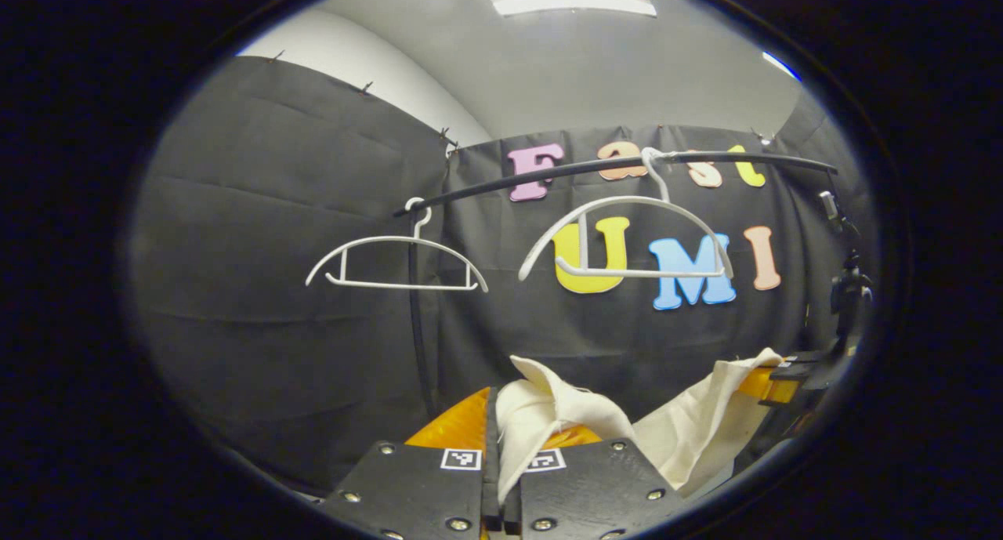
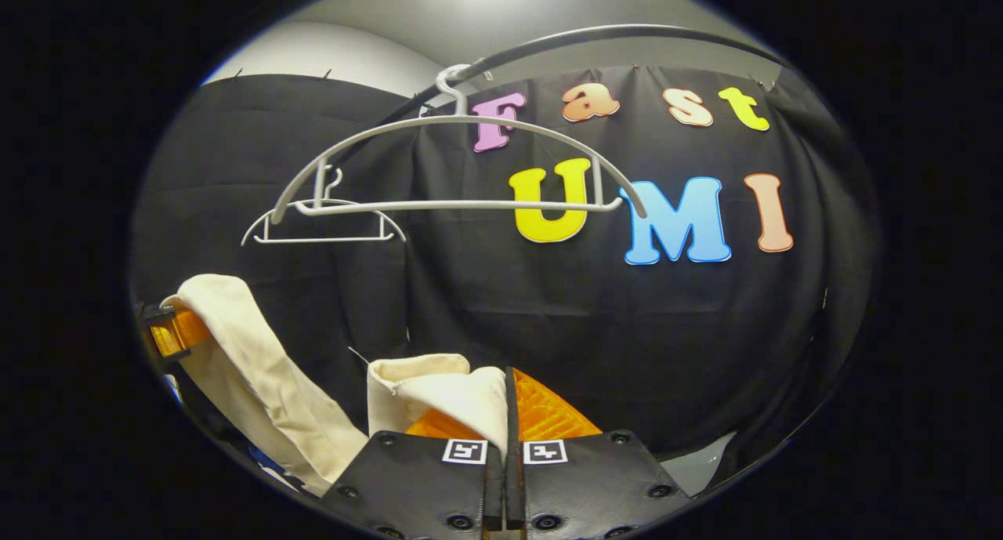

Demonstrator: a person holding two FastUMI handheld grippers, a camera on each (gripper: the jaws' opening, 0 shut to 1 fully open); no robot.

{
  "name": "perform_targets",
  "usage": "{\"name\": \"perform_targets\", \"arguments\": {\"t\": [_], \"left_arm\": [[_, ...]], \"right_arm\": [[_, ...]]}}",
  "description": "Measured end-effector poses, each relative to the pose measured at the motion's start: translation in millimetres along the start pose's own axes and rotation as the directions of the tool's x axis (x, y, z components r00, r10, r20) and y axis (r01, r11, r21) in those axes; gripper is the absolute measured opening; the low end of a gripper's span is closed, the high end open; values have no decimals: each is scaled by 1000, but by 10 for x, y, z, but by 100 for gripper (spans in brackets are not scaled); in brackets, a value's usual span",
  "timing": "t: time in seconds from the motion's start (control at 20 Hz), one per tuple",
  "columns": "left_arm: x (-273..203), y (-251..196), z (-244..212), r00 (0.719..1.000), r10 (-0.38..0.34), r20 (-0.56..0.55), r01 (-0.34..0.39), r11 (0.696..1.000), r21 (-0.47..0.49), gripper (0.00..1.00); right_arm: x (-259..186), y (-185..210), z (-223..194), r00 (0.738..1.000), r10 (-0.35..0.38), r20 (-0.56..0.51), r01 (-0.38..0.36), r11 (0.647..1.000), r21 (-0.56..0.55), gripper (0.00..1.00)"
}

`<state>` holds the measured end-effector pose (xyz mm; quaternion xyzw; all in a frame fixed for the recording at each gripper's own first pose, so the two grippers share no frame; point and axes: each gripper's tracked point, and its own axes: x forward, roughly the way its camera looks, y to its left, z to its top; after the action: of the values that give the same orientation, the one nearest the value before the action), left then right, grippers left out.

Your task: Grasp the clothes on the hanger with both hands and then place them into the laundry hamper below.

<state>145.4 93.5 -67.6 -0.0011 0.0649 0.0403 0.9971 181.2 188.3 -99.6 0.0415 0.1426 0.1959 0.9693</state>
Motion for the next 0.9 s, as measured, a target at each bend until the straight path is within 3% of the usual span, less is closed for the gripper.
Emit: {"name": "perform_targets", "arguments": {"t": [0.35, 0.6, 0.9], "left_arm": [[-452, -170, -145, 995, -92, -29, 92, 996, -19, 4], [-678, -245, -584, 988, -131, -85, 131, 991, -15, 4], [-711, -289, -1467, 970, -132, -202, 126, 991, -41, 4]], "right_arm": [[-455, 697, -178, 992, 127, -24, -127, 992, 30, 0], [-679, 1057, -737, 975, 200, -94, -197, 979, 46, 4], [-670, 1001, -1503, 961, 183, -207, -179, 983, 37, 5]]}}
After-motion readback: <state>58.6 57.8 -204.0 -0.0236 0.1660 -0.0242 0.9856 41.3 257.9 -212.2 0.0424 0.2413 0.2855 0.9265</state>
